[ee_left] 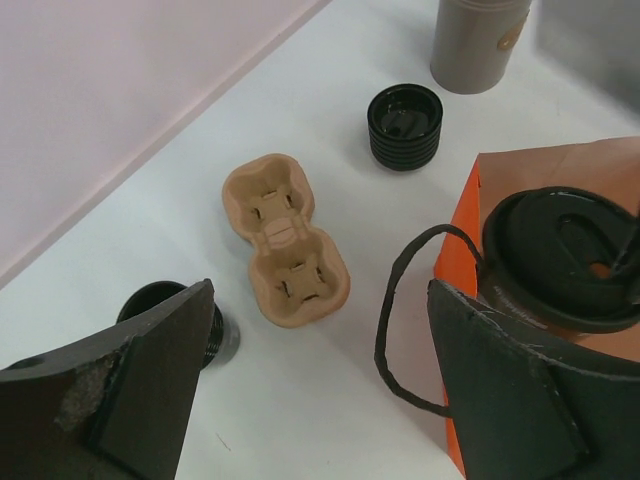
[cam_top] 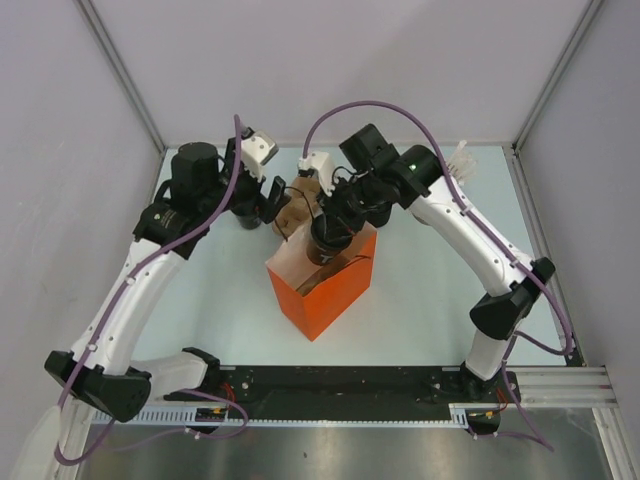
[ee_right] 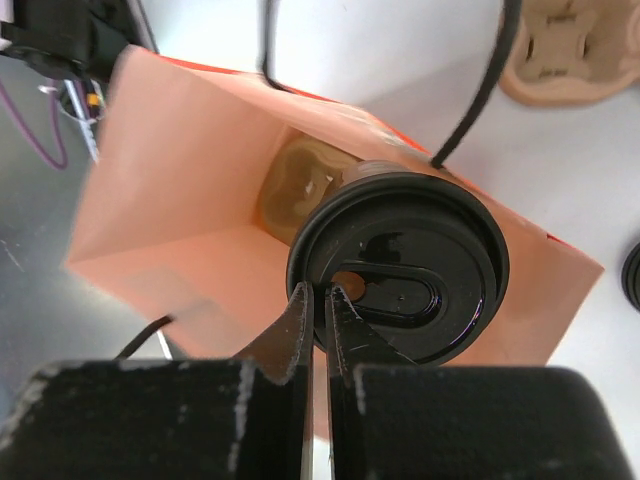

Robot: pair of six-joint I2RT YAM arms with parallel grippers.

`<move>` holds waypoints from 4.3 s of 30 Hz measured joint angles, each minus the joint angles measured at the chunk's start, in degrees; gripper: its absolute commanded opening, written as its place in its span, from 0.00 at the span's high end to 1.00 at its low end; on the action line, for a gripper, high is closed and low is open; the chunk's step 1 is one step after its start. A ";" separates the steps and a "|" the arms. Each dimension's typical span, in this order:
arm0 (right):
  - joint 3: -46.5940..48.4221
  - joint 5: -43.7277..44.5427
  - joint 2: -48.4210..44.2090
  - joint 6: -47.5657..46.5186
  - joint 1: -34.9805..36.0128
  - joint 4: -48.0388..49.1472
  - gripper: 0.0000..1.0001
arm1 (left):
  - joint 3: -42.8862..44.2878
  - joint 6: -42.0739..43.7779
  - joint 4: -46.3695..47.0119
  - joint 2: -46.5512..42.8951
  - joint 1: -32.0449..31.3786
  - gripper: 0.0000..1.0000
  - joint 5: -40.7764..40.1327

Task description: Pack the takeout coffee

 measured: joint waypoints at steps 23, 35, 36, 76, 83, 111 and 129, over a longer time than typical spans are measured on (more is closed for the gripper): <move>-4.20 9.66 5.35 -1.25 2.58 -2.27 1.00 | -2.34 -4.66 3.63 5.40 0.02 0.91 1.38; -6.99 12.70 5.55 -3.37 3.91 -3.39 1.00 | -3.58 -6.86 5.51 5.40 0.02 0.98 -3.08; -7.17 13.00 5.57 -3.54 3.96 -3.41 1.00 | -3.74 -6.93 5.60 5.40 0.02 0.98 -3.41; -9.70 16.59 8.68 -7.56 5.03 -4.09 1.00 | -3.85 -7.91 5.60 5.57 0.02 1.00 -9.60; -9.70 16.61 8.70 -7.56 5.09 -4.15 1.00 | -3.87 -7.93 5.60 5.55 0.02 0.99 -9.55; -11.96 17.46 8.63 -7.26 5.42 0.52 1.00 | -3.93 -7.93 5.73 5.51 0.02 1.00 -9.53; -12.17 17.49 8.63 -7.08 5.44 1.44 1.00 | -4.13 -7.96 6.10 5.51 0.02 0.99 -9.53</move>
